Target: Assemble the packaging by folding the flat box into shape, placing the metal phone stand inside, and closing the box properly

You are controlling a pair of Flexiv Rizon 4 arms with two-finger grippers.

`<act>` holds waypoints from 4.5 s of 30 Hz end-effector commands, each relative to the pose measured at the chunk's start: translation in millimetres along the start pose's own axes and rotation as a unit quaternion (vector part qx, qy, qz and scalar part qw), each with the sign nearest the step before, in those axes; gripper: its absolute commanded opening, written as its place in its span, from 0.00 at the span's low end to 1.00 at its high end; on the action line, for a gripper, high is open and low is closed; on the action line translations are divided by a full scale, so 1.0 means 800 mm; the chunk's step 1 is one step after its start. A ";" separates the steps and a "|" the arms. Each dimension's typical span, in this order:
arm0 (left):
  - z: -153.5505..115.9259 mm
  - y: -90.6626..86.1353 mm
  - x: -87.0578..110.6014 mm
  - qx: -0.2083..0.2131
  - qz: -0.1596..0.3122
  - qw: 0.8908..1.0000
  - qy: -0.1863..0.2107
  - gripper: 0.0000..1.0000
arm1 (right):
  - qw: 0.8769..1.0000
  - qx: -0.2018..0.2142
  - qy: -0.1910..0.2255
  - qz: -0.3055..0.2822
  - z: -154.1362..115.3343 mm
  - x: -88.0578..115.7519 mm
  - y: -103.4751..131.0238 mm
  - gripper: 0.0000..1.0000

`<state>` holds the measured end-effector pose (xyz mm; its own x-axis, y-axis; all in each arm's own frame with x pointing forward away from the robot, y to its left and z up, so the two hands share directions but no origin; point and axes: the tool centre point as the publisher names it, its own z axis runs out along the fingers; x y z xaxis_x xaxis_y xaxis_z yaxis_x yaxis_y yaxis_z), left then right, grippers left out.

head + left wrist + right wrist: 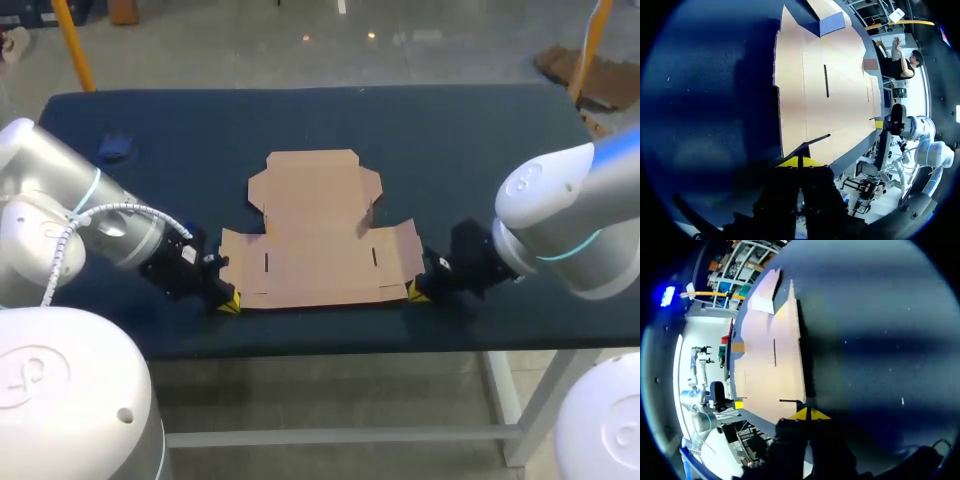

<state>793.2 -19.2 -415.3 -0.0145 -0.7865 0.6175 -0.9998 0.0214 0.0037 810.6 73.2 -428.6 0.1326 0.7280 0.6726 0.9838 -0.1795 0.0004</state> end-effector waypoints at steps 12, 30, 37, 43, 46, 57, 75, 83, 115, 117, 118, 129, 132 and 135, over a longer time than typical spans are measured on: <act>0.008 0.003 -0.004 0.010 -0.008 1.000 0.021 0.00 | 0.998 -0.005 0.060 0.014 0.000 -0.002 0.002 0.00; 0.012 0.000 -0.004 0.018 -0.010 0.999 0.042 0.00 | 0.996 0.002 0.094 0.014 0.001 0.007 0.003 0.00; 0.015 0.000 -0.002 0.020 -0.011 0.999 0.048 0.00 | 0.995 0.004 0.098 0.011 0.001 0.013 0.002 0.00; 0.011 0.001 0.008 0.023 0.002 0.999 0.038 0.00 | 0.995 0.005 0.097 0.006 -0.001 0.018 0.002 0.00; 0.010 0.001 0.013 0.021 0.007 0.999 0.031 0.00 | 0.995 0.006 0.097 0.004 0.000 0.020 0.002 0.00; 0.007 -0.003 0.015 0.019 0.006 1.000 0.015 0.00 | 0.997 0.019 0.076 -0.001 0.001 0.025 0.006 0.00; 0.003 -0.014 0.028 0.010 0.007 0.999 -0.033 0.00 | 0.999 0.045 0.016 -0.015 0.011 0.039 0.008 0.00; 0.002 -0.016 0.032 0.008 0.007 0.999 -0.051 0.00 | 0.999 0.048 0.003 -0.015 0.013 0.040 0.006 0.00; 0.009 -0.016 0.054 0.000 0.031 0.996 -0.088 0.00 | 0.991 0.036 -0.131 -0.019 0.024 0.058 -0.003 0.00; 0.011 -0.016 0.056 -0.002 0.033 0.995 -0.091 0.00 | 0.990 0.036 -0.137 -0.018 0.025 0.057 -0.002 0.00; 0.012 -0.015 0.057 -0.003 0.034 0.995 -0.091 0.00 | 0.989 0.037 -0.140 -0.017 0.026 0.057 -0.002 0.00; 0.019 -0.012 0.066 -0.010 0.046 0.994 -0.097 0.00 | 0.986 0.033 -0.166 -0.013 0.029 0.056 0.000 0.00; 0.020 -0.009 0.068 -0.012 0.049 0.994 -0.098 0.00 | 0.985 0.032 -0.171 -0.012 0.028 0.056 0.000 0.00; 0.022 -0.005 0.070 -0.011 0.052 0.994 -0.101 0.00 | 0.984 0.030 -0.176 -0.012 0.029 0.056 -0.001 0.00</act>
<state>797.8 -69.1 -394.7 -0.1232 -0.8811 0.4565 -0.9920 0.1220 -0.0324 820.8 115.9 -415.8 0.1304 0.8971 0.4221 0.9914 -0.1216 -0.0477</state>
